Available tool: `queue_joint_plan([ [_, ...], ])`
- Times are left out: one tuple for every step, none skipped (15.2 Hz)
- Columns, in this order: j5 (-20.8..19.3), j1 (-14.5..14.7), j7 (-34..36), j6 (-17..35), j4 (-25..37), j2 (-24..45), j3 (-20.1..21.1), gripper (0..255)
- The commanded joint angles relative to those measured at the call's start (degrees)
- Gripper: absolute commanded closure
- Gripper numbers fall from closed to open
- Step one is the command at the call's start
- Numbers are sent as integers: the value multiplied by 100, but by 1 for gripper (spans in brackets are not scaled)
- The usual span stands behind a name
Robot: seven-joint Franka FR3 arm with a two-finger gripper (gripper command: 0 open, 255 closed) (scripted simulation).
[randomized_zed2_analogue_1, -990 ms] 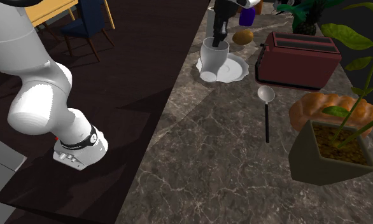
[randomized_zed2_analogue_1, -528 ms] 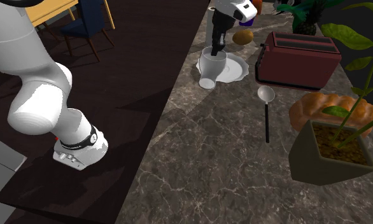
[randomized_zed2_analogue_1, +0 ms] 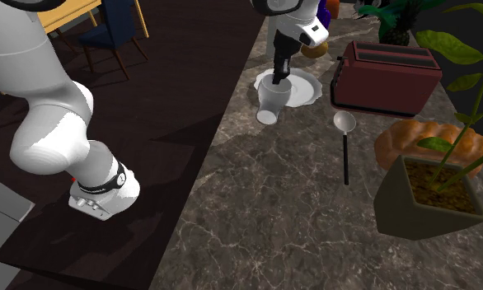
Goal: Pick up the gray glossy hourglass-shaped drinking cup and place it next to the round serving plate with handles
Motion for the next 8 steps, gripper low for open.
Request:
queue_joint_plan([
  [5, 10, -11, 152, -123, 22, 6, 255],
  [6, 12, -21, 222, -173, 44, 7, 255],
  [7, 14, -32, 293, -221, 67, 7, 255],
  [8, 16, -42, 363, -268, 91, 8, 255],
  [8, 18, -52, 434, -314, 116, 8, 255],
  [9, 20, -62, 504, -359, 143, 9, 255],
  [9, 22, -72, 573, -402, 170, 9, 255],
  [10, 24, -82, 643, -444, 199, 9, 255],
])
